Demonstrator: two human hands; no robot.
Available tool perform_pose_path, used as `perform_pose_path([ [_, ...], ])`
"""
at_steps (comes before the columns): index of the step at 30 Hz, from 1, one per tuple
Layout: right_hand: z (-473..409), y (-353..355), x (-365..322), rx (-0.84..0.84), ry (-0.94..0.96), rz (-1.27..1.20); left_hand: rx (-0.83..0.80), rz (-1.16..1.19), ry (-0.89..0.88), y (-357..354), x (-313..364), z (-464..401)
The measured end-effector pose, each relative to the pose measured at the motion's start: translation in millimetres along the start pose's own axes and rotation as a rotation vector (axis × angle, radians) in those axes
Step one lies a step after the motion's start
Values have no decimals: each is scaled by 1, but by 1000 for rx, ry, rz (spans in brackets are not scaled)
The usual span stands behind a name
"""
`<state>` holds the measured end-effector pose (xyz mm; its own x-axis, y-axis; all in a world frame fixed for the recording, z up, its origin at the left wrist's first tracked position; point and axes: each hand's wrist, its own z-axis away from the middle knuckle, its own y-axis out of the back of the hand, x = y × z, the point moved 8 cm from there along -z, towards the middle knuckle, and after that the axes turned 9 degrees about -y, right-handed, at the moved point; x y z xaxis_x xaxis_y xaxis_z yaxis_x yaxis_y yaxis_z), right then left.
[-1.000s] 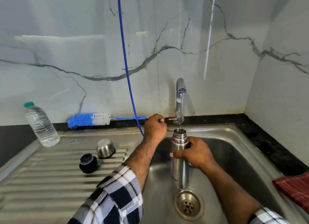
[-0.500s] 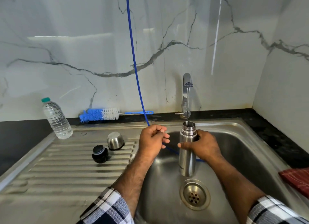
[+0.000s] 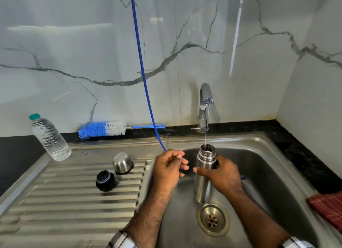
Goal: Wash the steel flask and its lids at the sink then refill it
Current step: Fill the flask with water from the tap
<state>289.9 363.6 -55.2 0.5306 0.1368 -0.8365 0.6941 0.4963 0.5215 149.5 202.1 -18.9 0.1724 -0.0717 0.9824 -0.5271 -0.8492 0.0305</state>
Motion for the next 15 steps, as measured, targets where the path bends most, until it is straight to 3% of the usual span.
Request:
perform_pose_path([
  [15, 2, 11, -27, 56, 125, 31, 10, -29, -59, 1, 9, -4],
])
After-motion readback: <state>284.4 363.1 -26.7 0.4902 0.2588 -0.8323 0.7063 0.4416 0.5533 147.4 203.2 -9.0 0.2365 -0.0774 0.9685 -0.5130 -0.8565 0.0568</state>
